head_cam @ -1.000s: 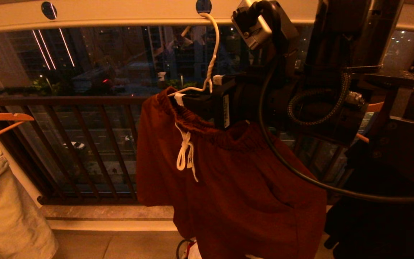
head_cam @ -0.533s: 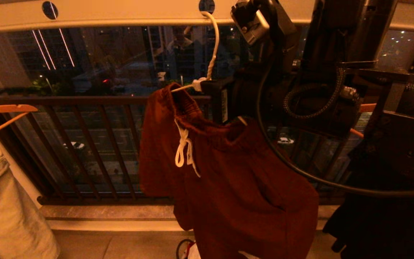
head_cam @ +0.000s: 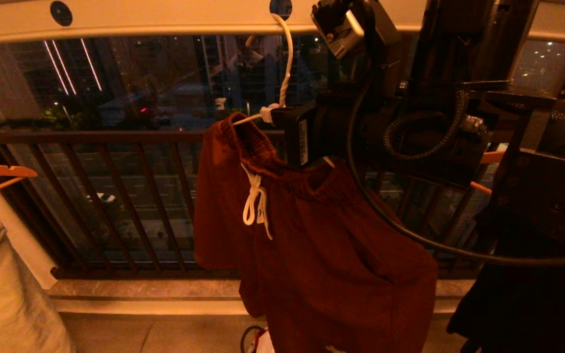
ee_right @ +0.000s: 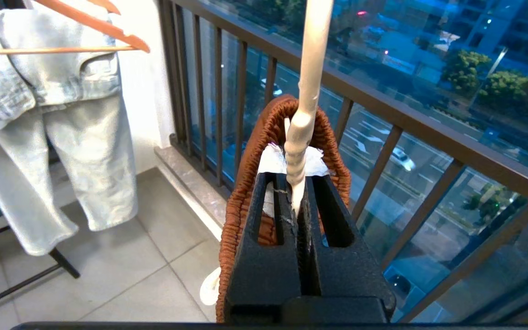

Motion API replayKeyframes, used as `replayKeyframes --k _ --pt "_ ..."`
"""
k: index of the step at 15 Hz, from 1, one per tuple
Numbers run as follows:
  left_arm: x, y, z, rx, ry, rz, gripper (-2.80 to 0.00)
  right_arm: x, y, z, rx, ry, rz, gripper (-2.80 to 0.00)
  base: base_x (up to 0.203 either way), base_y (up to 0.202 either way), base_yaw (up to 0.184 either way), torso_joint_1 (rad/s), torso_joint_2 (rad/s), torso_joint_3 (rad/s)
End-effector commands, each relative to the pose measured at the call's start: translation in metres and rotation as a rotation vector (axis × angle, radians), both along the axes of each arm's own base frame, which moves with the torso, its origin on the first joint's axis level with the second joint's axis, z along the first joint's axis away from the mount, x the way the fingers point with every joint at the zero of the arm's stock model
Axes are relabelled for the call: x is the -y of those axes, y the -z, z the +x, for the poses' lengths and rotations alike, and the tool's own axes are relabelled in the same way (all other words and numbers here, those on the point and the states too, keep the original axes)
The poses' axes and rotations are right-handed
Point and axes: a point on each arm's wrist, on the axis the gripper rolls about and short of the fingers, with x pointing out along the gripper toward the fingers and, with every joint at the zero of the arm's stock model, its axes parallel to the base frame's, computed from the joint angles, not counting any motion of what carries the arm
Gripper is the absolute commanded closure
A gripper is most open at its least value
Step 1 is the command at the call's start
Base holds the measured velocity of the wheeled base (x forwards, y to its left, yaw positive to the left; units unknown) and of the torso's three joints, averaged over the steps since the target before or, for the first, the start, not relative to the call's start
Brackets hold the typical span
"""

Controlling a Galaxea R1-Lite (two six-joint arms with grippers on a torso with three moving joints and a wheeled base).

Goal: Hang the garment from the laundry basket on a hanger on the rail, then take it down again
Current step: Take the clothes off the clothes rack

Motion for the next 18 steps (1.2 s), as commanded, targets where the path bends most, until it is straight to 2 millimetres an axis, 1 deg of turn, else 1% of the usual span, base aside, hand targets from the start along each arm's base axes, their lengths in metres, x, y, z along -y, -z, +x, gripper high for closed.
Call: replayKeyframes --k 1,8,16,18 --pt "0.0 0.004 0.001 -0.014 -0.001 0.0 0.0 0.001 -0.003 -0.002 0.007 0.001 0.007 0.0 0.0 0.0 0.0 0.0 0.0 0.0" --pt "0.0 0.004 0.001 -0.016 -0.001 0.0 0.0 0.007 -0.007 -0.007 0.014 0.018 0.015 0.0 0.0 0.0 0.0 0.0 0.0 0.0" --pt "0.0 0.004 0.001 -0.015 0.0 0.0 0.0 0.013 -0.007 -0.012 0.012 0.018 0.014 0.0 0.0 0.0 0.0 0.0 0.0 0.0" --pt "0.0 0.004 0.001 -0.015 0.0 0.0 0.0 0.015 -0.01 -0.015 0.019 0.025 0.02 0.0 0.0 0.0 0.0 0.0 0.0 0.0"
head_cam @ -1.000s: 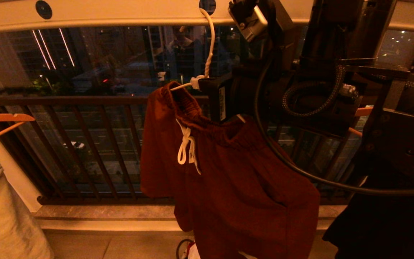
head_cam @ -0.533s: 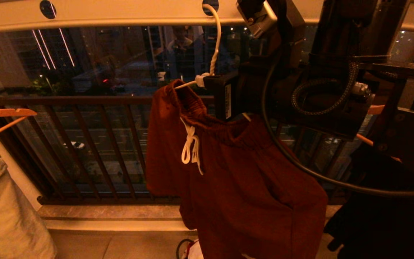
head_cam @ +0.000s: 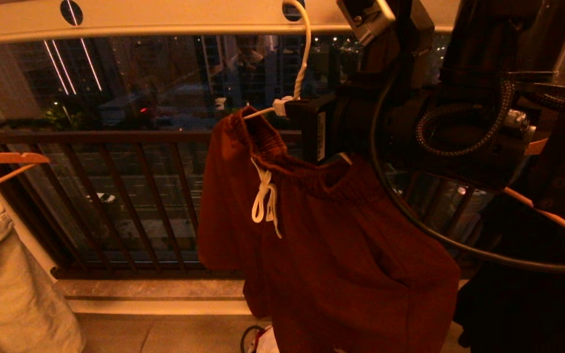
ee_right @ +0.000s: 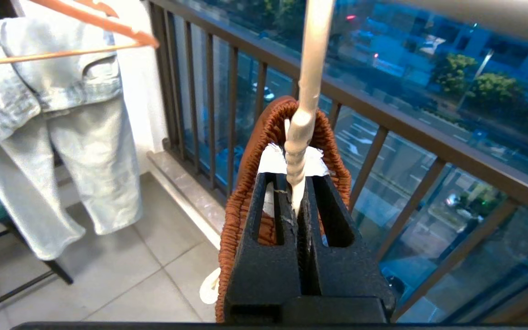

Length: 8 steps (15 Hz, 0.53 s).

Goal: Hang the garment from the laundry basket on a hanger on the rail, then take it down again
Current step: Take the clothes off the clothes rack

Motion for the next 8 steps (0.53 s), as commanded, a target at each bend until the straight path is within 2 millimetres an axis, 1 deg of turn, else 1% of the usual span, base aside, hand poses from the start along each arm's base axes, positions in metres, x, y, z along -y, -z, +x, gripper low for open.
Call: replayKeyframes --k 1,8 --pt "0.0 0.0037 0.0011 -0.014 0.0 0.0 0.0 0.0025 -0.0033 -0.0025 0.012 0.002 0.004 0.0 0.0 0.0 0.0 0.0 0.0 0.0" --pt "0.0 0.0035 0.001 -0.014 0.0 0.002 0.0 0.0108 -0.0063 -0.0098 0.018 0.014 0.007 0.0 0.0 0.0 0.0 0.0 0.0 0.0"
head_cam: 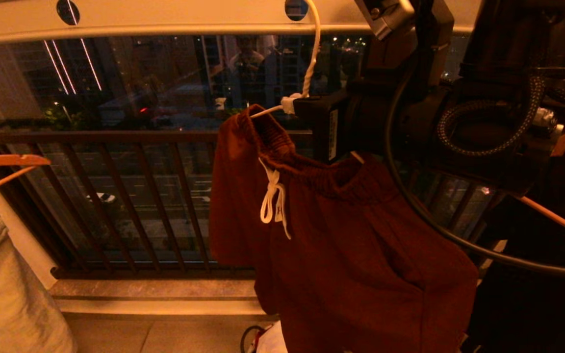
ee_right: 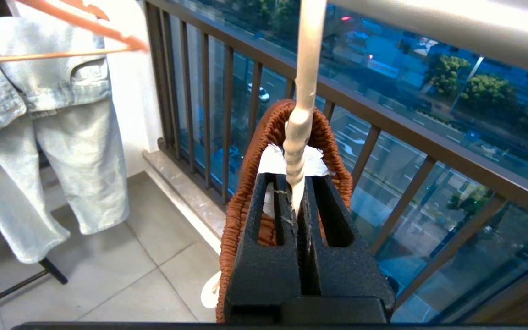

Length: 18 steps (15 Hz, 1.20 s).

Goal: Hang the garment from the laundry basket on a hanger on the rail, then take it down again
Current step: Take the clothes off the clothes rack

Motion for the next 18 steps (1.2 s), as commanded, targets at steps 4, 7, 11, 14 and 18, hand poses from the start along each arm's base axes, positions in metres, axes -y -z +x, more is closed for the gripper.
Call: replayKeyframes --k 4,7,11,14,18 --pt "0.0 0.0033 0.001 -0.013 0.0 0.0 0.0 0.008 -0.0065 -0.0073 0.016 0.005 0.012 0.0 0.0 0.0 0.0 0.0 0.0 0.0" --pt "0.0 0.0033 0.001 -0.013 0.0 0.0 0.0 0.0111 -0.0053 -0.0102 0.012 0.006 0.01 0.0 0.0 0.0 0.0 0.0 0.0 0.0" --pt "0.0 0.0037 0.0011 -0.014 0.0 0.0 0.0 0.0106 -0.004 -0.0125 0.01 0.015 0.008 0.0 0.0 0.0 0.0 0.0 0.0 0.0" --pt "0.0 0.0033 0.001 -0.013 0.001 0.0 0.0 0.0072 -0.0014 -0.0119 0.006 0.023 0.003 0.0 0.0 0.0 0.0 0.0 0.0 0.0" --pt "0.0 0.0033 0.001 -0.013 0.0 0.0 0.0 0.0039 -0.0012 -0.0119 0.015 0.023 0.012 0.0 0.0 0.0 0.0 0.0 0.0 0.0"
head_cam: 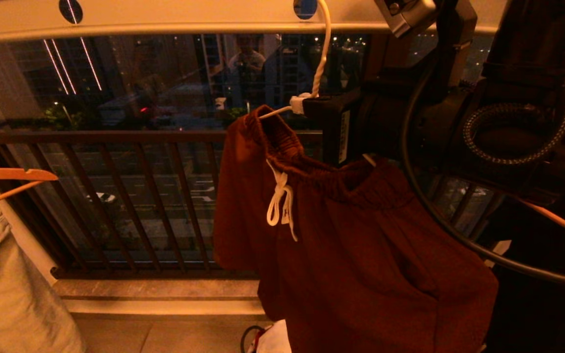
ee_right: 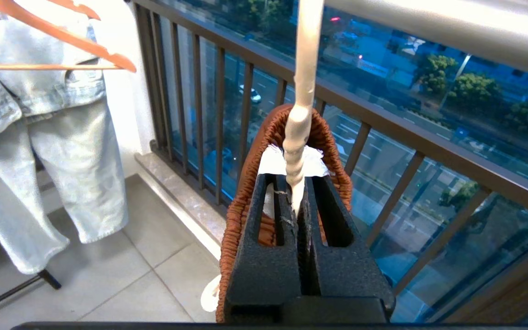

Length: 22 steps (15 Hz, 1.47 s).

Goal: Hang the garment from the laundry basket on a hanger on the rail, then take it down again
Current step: Take the clothes off the clothes rack

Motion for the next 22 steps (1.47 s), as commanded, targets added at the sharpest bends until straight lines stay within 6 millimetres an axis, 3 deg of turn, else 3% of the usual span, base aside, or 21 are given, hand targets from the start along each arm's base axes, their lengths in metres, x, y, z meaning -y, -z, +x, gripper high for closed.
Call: replayKeyframes --k 1,11,22 --pt "0.0 0.003 0.001 -0.012 0.0 0.002 0.0 -0.003 0.003 0.001 -0.003 0.0 -0.005 0.0 0.0 0.0 0.0 0.0 0.0 0.0" --pt "0.0 0.003 0.001 -0.013 0.0 0.001 0.0 -0.021 0.018 0.011 -0.018 0.025 -0.02 0.0 0.0 0.0 0.0 0.0 0.0 0.0" --pt "0.0 0.004 0.001 -0.014 0.0 0.002 0.0 -0.018 0.006 -0.001 0.023 0.033 0.009 0.0 0.0 0.0 0.0 0.0 0.0 0.0"
